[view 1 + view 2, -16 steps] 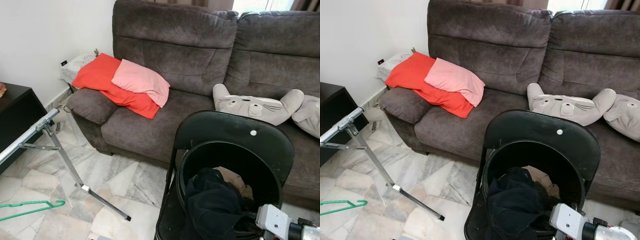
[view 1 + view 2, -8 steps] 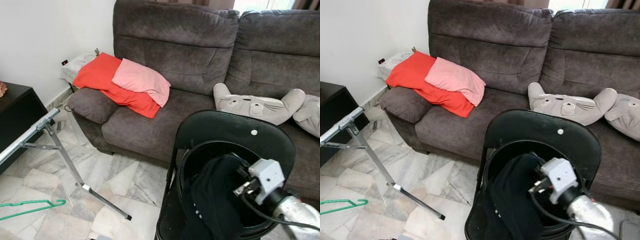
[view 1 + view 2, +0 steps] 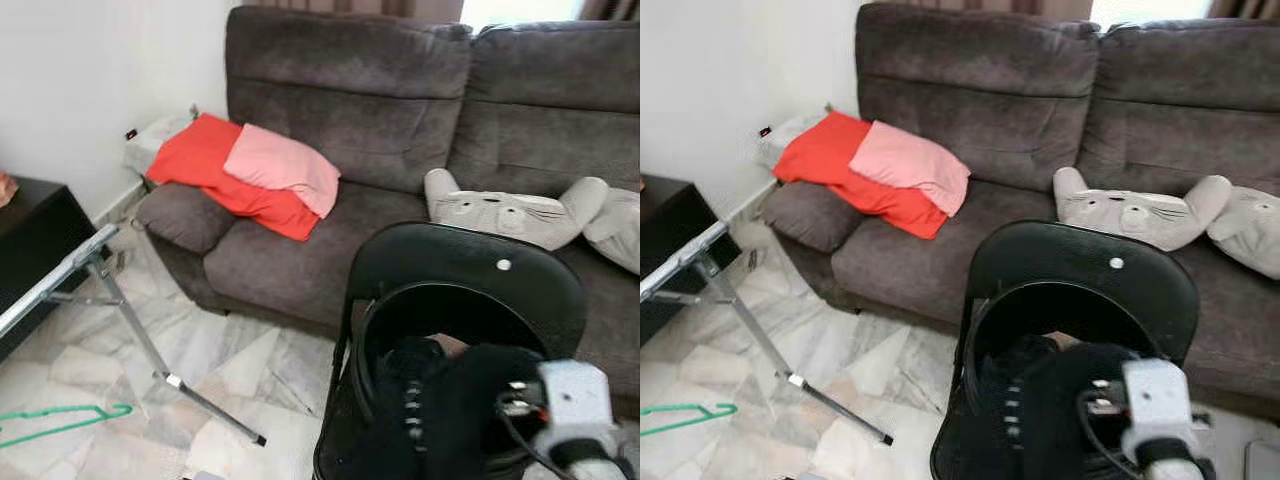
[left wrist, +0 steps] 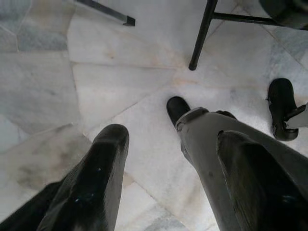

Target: Hang hanger

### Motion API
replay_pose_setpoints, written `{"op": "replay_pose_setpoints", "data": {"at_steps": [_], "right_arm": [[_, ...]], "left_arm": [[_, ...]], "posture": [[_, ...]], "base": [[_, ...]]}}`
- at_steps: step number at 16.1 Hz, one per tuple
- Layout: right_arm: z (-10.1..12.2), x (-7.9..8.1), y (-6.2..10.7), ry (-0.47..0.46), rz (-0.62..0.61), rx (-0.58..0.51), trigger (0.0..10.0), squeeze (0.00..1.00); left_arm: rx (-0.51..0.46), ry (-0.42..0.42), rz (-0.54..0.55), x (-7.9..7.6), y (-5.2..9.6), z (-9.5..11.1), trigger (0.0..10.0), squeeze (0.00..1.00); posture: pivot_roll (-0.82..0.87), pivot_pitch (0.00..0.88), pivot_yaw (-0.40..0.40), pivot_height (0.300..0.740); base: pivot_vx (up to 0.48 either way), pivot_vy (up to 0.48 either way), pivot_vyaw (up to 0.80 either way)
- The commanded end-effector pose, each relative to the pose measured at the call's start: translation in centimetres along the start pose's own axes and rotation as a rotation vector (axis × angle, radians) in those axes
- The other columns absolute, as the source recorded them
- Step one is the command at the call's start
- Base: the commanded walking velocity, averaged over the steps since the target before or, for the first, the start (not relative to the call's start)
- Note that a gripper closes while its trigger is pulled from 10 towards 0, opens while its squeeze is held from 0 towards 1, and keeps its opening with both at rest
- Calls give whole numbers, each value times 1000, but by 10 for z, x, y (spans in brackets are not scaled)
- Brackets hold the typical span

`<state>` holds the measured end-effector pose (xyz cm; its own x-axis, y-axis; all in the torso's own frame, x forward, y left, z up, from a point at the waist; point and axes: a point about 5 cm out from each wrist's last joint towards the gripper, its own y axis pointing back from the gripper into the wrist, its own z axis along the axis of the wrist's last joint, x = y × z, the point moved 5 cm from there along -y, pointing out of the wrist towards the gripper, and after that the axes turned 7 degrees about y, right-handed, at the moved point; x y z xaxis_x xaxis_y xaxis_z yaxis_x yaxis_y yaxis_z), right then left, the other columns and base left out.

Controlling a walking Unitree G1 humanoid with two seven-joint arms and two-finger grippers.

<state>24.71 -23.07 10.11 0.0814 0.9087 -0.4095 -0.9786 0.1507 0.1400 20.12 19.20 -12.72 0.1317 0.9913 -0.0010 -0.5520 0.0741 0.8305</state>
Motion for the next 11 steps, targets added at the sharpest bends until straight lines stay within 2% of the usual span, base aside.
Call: {"op": "replay_pose_setpoints", "data": {"at_steps": [1,2,3,4,5,8,9,11], "right_arm": [[12,-9,3,25,-61,-34,0,0],[20,-8,9,47,-81,-58,0,0],[16,16,16,31,29,-32,0,0],[13,23,19,23,60,-19,0,0],[3,40,27,-21,145,33,0,0],[6,53,28,-35,247,29,0,0],[-4,65,31,-16,341,96,0,0],[-20,75,34,10,423,175,0,0]], "left_arm": [[28,-5,6,3,1,-7,10000,0],[25,-7,7,4,1,-6,10000,0],[24,-8,8,5,2,-6,10000,0],[23,-7,9,5,2,-6,10000,0],[24,-8,10,6,2,-6,10000,0],[28,-12,9,6,2,-6,10000,0],[29,-11,10,6,2,-6,10000,0],[27,-6,10,5,2,-6,10000,0]], "posture": [[-143,43,85,740],[-144,41,86,740],[-144,39,88,740],[-144,39,88,740],[-144,40,94,740],[-145,39,93,740],[-144,37,89,740],[-134,34,84,740]], "base": [[0,0,0],[0,0,0],[0,0,0],[0,0,0],[0,0,0],[0,0,0],[0,0,0],[0,0,0]]}}
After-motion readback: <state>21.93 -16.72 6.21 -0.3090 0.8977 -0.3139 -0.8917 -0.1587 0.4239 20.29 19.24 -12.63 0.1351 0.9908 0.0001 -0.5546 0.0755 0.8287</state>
